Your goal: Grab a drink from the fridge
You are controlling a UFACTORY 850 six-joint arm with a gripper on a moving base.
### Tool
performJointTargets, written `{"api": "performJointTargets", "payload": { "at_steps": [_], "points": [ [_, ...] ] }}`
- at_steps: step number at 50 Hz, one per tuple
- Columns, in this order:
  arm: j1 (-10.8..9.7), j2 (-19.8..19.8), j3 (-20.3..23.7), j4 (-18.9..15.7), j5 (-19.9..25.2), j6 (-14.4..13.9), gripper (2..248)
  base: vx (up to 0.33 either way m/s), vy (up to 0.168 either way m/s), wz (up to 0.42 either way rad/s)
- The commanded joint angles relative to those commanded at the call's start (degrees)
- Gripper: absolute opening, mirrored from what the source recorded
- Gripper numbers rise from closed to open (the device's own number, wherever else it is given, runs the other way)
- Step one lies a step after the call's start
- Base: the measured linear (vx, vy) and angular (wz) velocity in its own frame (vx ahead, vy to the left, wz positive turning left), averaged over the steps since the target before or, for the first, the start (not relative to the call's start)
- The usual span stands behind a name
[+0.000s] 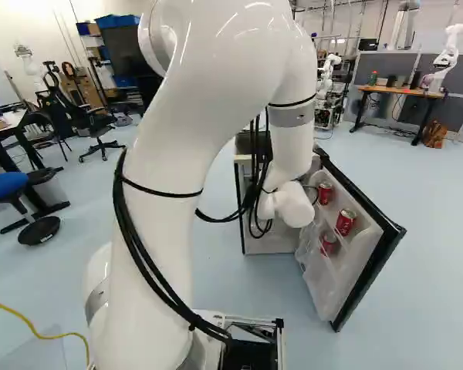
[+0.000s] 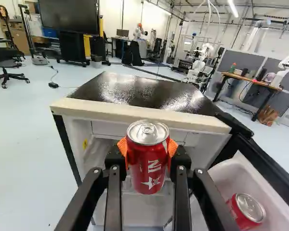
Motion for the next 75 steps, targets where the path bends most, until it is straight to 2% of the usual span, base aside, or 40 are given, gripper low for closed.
{"api": "performJointTargets", "payload": {
  "at_steps": [23,50,75],
  "points": [
    [0.5,2.4,-1.1,1.0,0.0,0.0,97,0.000,0.000,0.000],
    [2.3,3.0,-5.0,7.2,0.0,0.0,97,0.000,0.000,0.000],
    [5.7,-1.2,-11.1,14.6,0.0,0.0,97,0.000,0.000,0.000]
  ]
}}
